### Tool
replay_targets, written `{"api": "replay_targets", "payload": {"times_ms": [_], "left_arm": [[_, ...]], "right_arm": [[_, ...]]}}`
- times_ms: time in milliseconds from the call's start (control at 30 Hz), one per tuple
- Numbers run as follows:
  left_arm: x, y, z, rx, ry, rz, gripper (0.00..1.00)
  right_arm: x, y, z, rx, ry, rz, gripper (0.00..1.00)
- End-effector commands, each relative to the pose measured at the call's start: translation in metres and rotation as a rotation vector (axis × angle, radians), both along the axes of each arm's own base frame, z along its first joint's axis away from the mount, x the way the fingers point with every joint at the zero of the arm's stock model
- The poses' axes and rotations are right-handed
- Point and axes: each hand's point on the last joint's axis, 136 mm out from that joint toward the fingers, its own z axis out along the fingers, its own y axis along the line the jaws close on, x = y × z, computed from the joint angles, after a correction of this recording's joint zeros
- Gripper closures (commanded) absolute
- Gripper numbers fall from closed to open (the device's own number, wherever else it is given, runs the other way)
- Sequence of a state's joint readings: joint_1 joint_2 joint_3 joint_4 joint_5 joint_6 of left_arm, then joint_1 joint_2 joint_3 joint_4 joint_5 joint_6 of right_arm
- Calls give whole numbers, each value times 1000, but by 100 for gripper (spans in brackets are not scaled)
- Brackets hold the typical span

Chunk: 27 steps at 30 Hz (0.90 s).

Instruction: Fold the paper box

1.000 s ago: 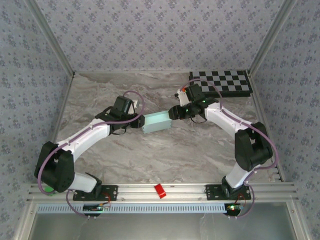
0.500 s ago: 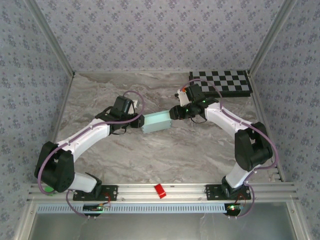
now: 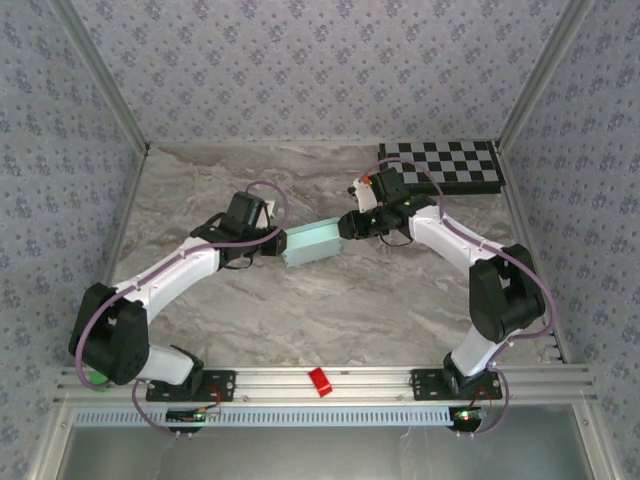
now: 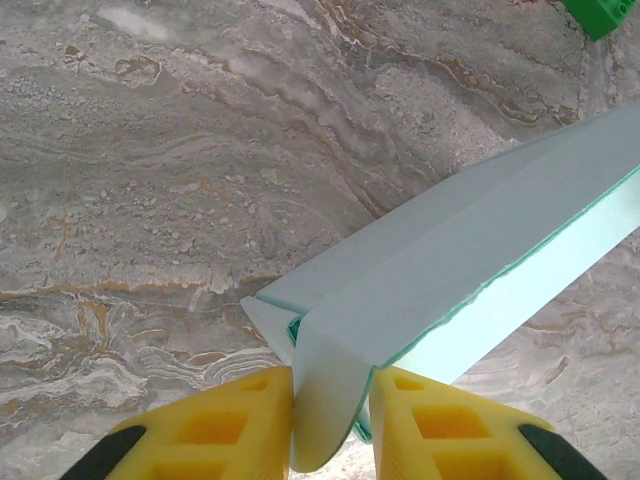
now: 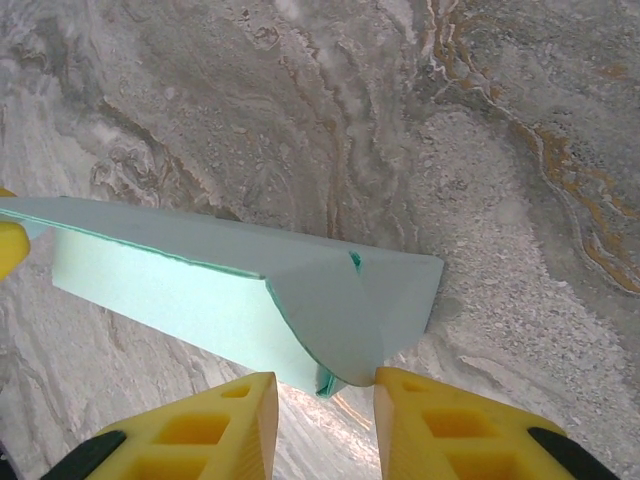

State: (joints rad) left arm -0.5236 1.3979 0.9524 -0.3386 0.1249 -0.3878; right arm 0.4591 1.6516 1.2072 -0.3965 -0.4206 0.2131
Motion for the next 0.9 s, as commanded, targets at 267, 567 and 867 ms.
{"api": "replay_targets", "payload": {"times_ms": [267, 567, 867], "left_arm": [[10, -11, 15, -60, -29, -10, 75], [11, -15, 16, -74, -24, -20, 75], [13, -18, 16, -81, -21, -23, 75]], "right_arm": [[-5, 19, 9, 49, 7, 55, 69], [-8, 24, 10, 55, 11, 77, 69], [-11, 27, 6, 55, 23, 88, 69]]}}
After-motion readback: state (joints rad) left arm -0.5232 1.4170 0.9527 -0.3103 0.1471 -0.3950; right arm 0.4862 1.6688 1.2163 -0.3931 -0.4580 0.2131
